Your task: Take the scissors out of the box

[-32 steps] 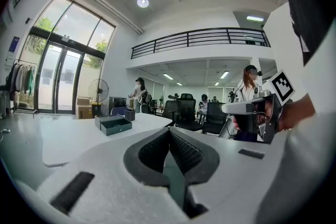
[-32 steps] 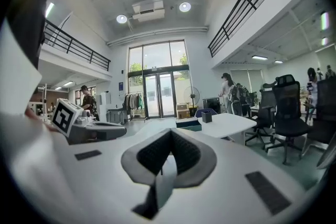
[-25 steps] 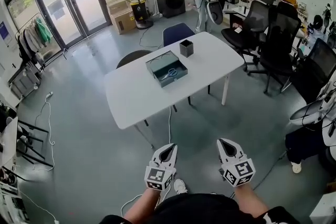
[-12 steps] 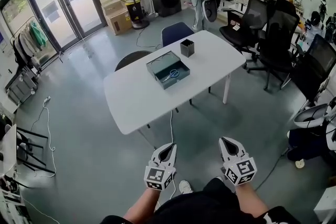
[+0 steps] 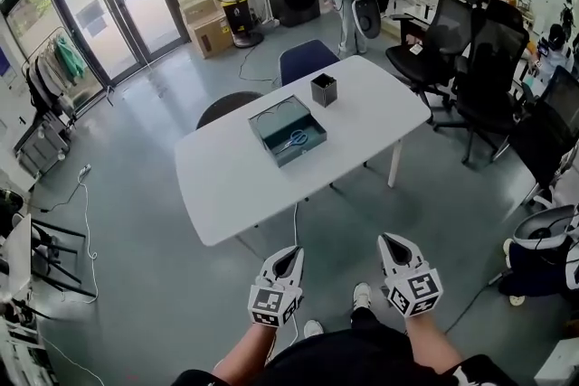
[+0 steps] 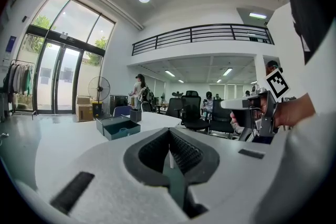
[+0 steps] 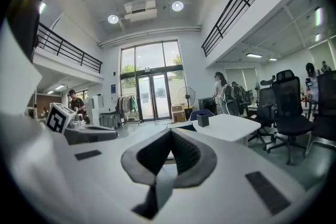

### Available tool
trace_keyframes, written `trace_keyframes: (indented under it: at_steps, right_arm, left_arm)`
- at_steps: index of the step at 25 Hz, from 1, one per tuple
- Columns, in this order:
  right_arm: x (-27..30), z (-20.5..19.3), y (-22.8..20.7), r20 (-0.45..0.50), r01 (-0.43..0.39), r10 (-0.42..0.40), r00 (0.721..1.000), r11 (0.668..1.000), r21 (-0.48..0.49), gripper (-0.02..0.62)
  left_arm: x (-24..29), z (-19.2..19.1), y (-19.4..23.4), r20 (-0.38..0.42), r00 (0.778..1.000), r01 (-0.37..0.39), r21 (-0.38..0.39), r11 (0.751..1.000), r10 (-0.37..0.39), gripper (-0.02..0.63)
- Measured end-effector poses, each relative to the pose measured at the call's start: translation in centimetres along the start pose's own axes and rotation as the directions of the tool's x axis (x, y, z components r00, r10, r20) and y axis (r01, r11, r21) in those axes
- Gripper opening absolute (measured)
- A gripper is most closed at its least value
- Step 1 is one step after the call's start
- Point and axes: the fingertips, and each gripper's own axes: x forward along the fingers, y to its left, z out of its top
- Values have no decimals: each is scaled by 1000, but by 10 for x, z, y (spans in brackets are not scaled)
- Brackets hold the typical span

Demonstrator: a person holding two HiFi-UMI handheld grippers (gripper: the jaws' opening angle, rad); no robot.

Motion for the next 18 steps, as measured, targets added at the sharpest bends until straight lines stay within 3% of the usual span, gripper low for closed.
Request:
trace_keyframes:
  at_steps: [9, 18]
  right_arm:
    - [47, 25, -90, 4, -55, 55, 998, 998, -14, 6]
    - [64, 31, -155, -23, -128, 127, 992, 991, -33, 6]
  left_arm:
    - [98, 30, -8, 16, 999, -32, 23, 999, 31, 8]
    - [156, 41, -28, 10, 996, -90, 11, 996, 90, 8]
